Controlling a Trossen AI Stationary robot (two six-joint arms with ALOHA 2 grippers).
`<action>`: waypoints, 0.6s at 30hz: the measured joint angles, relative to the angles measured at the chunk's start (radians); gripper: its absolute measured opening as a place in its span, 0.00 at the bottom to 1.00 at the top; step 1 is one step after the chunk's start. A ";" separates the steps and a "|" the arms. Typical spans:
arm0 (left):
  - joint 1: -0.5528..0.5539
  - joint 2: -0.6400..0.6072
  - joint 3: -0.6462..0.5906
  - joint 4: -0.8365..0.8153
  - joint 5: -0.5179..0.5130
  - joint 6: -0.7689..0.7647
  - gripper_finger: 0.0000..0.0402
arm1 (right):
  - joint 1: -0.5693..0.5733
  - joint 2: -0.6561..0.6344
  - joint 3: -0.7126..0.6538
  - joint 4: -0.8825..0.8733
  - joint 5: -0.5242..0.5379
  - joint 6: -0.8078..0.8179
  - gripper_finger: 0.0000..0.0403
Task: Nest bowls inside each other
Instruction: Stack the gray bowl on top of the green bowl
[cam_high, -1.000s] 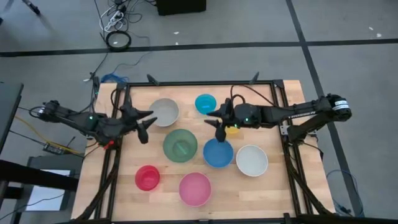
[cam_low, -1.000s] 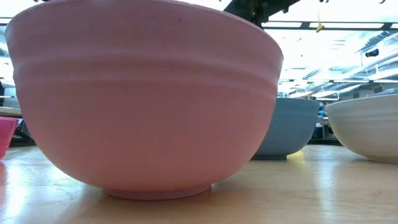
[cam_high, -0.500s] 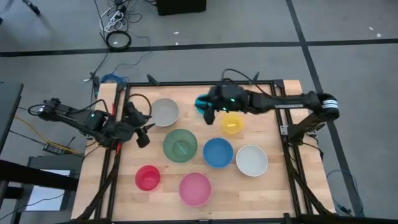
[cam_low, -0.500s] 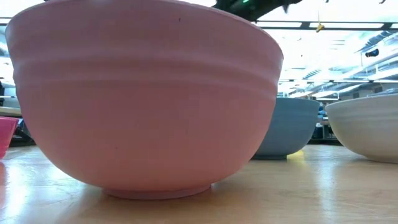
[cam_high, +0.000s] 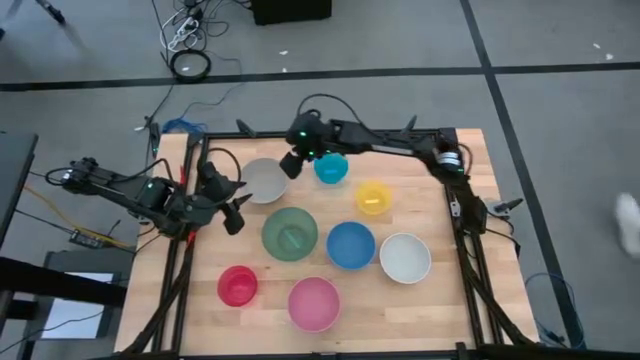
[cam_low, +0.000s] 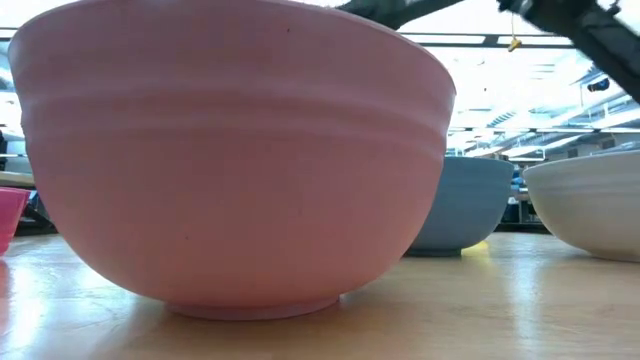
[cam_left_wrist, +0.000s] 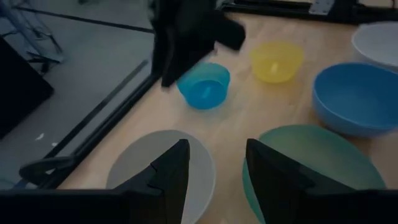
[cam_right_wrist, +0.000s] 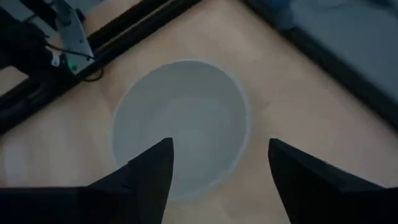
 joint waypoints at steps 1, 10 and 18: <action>0.000 0.000 0.000 -0.002 -0.007 -0.008 0.42 | -0.006 0.036 0.035 -0.016 -0.030 0.017 0.62; 0.000 0.000 0.000 -0.001 -0.011 -0.029 0.42 | -0.030 0.237 0.213 -0.088 -0.117 0.093 0.60; 0.000 0.000 0.000 -0.001 -0.011 -0.028 0.42 | -0.035 0.242 0.213 -0.148 -0.053 0.077 0.61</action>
